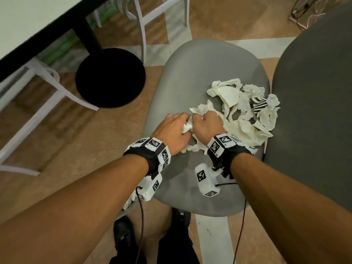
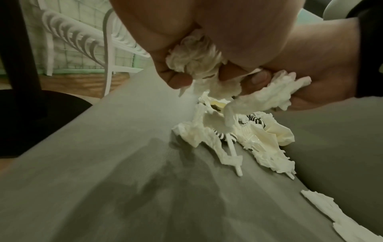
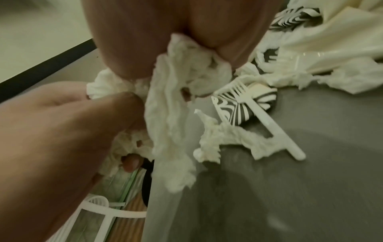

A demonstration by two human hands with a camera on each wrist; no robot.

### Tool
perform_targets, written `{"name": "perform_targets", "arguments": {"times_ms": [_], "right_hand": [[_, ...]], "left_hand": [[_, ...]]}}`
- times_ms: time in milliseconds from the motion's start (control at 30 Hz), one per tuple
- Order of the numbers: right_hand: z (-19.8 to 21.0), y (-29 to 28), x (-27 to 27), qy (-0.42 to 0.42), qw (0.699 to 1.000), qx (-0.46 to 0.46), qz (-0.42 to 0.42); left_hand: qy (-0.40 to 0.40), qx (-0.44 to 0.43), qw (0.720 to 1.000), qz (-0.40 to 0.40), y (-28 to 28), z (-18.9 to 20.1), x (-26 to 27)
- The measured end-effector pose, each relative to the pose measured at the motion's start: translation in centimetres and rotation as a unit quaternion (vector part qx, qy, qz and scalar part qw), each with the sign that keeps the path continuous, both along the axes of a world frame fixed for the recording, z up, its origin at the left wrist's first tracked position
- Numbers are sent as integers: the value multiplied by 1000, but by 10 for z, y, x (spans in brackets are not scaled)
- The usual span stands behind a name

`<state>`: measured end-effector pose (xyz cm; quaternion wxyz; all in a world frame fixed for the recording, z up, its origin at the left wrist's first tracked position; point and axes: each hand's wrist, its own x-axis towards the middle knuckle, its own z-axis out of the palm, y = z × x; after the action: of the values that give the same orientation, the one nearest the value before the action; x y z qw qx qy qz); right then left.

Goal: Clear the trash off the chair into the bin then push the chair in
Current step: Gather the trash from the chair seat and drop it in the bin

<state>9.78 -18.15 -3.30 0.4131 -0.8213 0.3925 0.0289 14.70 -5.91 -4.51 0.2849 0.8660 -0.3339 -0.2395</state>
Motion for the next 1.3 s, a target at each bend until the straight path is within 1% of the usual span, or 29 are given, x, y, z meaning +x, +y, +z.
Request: {"name": "perform_targets", "arguments": {"times_ms": [100, 200, 300, 367, 433, 500, 600, 667, 733, 767, 800, 833, 867, 900, 933, 1000, 1067, 1100, 1167, 1200, 1300], "right_hand": [[-7, 29, -2, 13, 1000, 25, -14], [-10, 66, 0, 27, 997, 65, -28], [-15, 112, 6, 26, 991, 118, -58], [-25, 146, 12, 19, 987, 149, -58], [-38, 186, 16, 30, 981, 184, -58], [-50, 226, 17, 42, 973, 222, -44], [-69, 276, 10, 75, 964, 255, 4], [-84, 300, 2, 104, 961, 257, 25], [-106, 319, -6, 130, 963, 232, 48], [-119, 327, -10, 130, 965, 219, 60], [-131, 333, -13, 133, 968, 203, 64], [-144, 338, -15, 139, 970, 191, 63], [-155, 342, -17, 154, 969, 178, 68], [-165, 344, -19, 177, 967, 165, 81], [-174, 344, -21, 204, 962, 154, 99], [-193, 340, -26, 240, 952, 135, 134], [-205, 338, -30, 272, 935, 125, 188], [-207, 338, -32, 282, 928, 122, 210], [-204, 339, -34, 278, 924, 140, 220], [-201, 337, -34, 272, 922, 147, 233], [-190, 332, -30, 305, 903, 143, 266]], "left_hand": [[-16, 2, 1000, 3, 25, -4, -3], [10, 6, 999, 30, 56, -14, -9], [65, 17, 994, 81, 92, -21, -10], [100, 31, 987, 124, 121, -27, -10], [114, 38, 977, 176, 156, -37, -9], [116, 38, 968, 218, 191, -51, -11], [132, 65, 953, 264, 243, -81, -18], [131, 96, 948, 274, 273, -105, -26], [136, 130, 942, 279, 294, -130, -37], [135, 130, 939, 287, 301, -143, -42], [139, 120, 933, 309, 306, -156, -47], [145, 129, 924, 330, 308, -167, -50], [154, 137, 922, 327, 312, -179, -52], [179, 123, 916, 337, 313, -188, -55], [182, 120, 911, 351, 317, -201, -57], [181, 90, 899, 389, 327, -213, -63], [190, 64, 892, 404, 337, -227, -66], [205, 62, 893, 396, 342, -229, -67], [228, 83, 897, 370, 352, -226, -66], [227, 103, 901, 356, 354, -223, -65], [218, 148, 910, 319, 360, -206, -56]]}}
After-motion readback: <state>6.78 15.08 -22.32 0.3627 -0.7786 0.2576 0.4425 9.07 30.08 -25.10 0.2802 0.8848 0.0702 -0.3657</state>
